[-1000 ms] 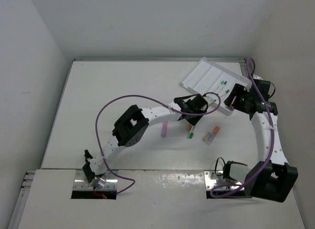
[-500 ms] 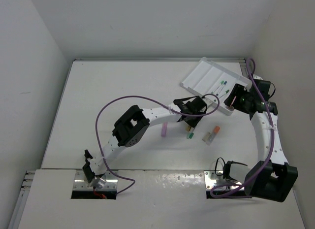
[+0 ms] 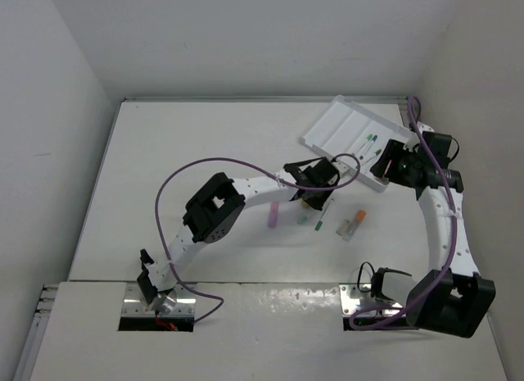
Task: Sort the stationery into containers
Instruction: Grab a piece of stationery with the left arm
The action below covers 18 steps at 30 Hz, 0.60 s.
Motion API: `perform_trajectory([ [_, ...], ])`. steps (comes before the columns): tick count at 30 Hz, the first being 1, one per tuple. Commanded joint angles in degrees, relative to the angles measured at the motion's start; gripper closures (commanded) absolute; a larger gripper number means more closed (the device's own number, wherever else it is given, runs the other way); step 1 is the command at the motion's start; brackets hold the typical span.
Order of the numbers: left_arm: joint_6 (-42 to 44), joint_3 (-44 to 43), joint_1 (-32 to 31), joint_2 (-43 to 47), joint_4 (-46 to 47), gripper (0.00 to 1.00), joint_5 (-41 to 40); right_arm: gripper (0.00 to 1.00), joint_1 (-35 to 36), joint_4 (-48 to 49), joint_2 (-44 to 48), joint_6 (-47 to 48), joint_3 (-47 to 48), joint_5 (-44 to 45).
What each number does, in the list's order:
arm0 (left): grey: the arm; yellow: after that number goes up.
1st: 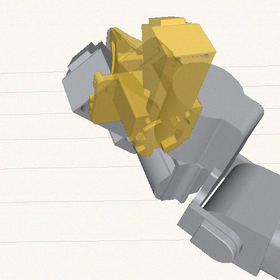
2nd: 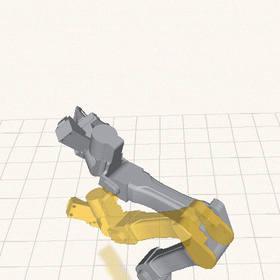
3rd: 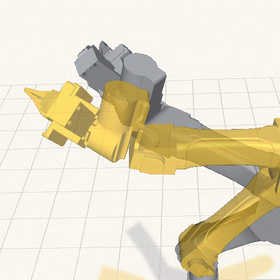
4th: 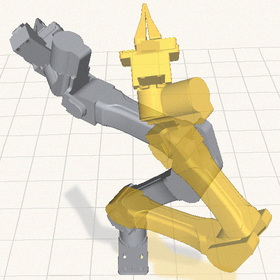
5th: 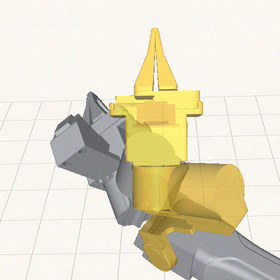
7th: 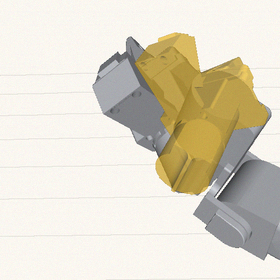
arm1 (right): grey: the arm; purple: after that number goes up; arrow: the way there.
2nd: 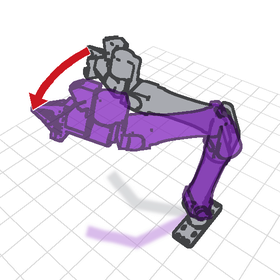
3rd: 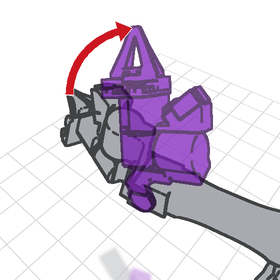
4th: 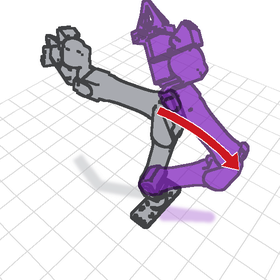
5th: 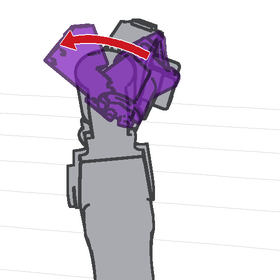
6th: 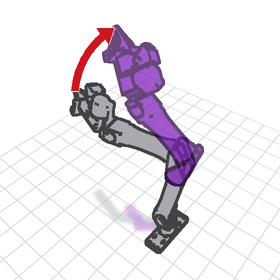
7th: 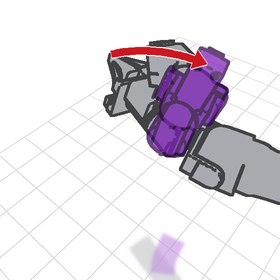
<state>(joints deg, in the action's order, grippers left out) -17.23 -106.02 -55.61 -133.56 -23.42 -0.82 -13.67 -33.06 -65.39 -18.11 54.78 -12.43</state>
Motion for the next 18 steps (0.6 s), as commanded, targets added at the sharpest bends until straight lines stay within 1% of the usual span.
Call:
perform_trajectory([
  [1, -0.7, 0.8, 1.7, 7.8, -3.0, 1.00, 2.5, 0.42, 0.7, 1.5, 3.2, 5.2, 3.3, -5.3],
  [3, -2.0, 1.3, 2.4, 10.3, -2.8, 1.00, 5.4, 0.43, 2.4, 2.0, 5.7, 10.6, 3.4, -8.0],
  [4, -2.7, 1.8, 3.7, 13.0, -2.5, 1.00, 6.9, 0.45, 3.4, 2.1, 6.7, 13.1, 3.4, -8.9],
  [5, -3.9, 3.5, 4.4, 14.6, -1.1, 1.00, 11.1, 0.46, 5.5, 2.4, 9.0, 20.1, 3.1, -11.7],
  [7, -5.2, 5.5, 6.6, 18.5, 0.2, 1.00, 16.5, 0.48, 7.9, 1.3, 11.8, 27.6, 2.2, -16.6],
  [8, -6.0, 7.9, 7.4, 19.8, 1.6, 1.00, 21.7, 0.48, 10.8, 0.5, 15.7, 36.2, 1.4, -21.2],
  [9, -6.9, 9.6, 8.8, 21.2, 2.6, 1.00, 24.3, 0.48, 12.6, 0.5, 17.8, 39.5, 0.4, -22.5],
  [10, -8.2, 11.6, 9.6, 24.2, 4.5, 1.00, 29.7, 0.48, 15.1, 0.8, 19.6, 41.9, -1.9, -22.7],
  [11, -11.6, 16.8, 10.4, 25.9, 8.8, 1.00, 32.3, 0.48, 19.2, 0.6, 22.6, 47.4, -2.8, -23.0],
  [12, -13.3, 19.1, 12.1, 28.8, 11.2, 1.00, 35.1, 0.48, 20.9, -0.2, 23.6, 50.6, -3.5, -23.1],
  [13, -15.4, 21.4, 12.9, 29.8, 14.0, 1.00, 40.8, 0.48, 23.0, -1.1, 24.3, 53.8, -4.8, -22.9],
  [14, -19.7, 23.5, 13.5, 30.7, 19.8, 1.00, 43.9, 0.45, 26.6, -2.3, 25.0, 59.8, -5.3, -22.6],
  [15, -21.9, 26.6, 14.5, 31.9, 22.3, 1.00, 46.8, 0.44, 28.4, -2.5, 26.1, 62.4, -6.0, -21.6],
  [16, -25.4, 27.4, 14.8, 32.3, 25.5, 1.00, 50.0, 0.43, 30.2, -2.2, 26.5, 64.8, -7.2, -21.0],
  [17, -26.8, 28.1, 15.1, 32.7, 28.1, 1.00, 51.3, 0.42, 33.6, -1.8, 26.8, 70.3, -7.9, -20.5],
  [18, -27.8, 28.7, 15.4, 33.1, 29.4, 1.00, 52.3, 0.42, 35.3, -1.6, 27.1, 73.3, -8.5, -20.1],
])
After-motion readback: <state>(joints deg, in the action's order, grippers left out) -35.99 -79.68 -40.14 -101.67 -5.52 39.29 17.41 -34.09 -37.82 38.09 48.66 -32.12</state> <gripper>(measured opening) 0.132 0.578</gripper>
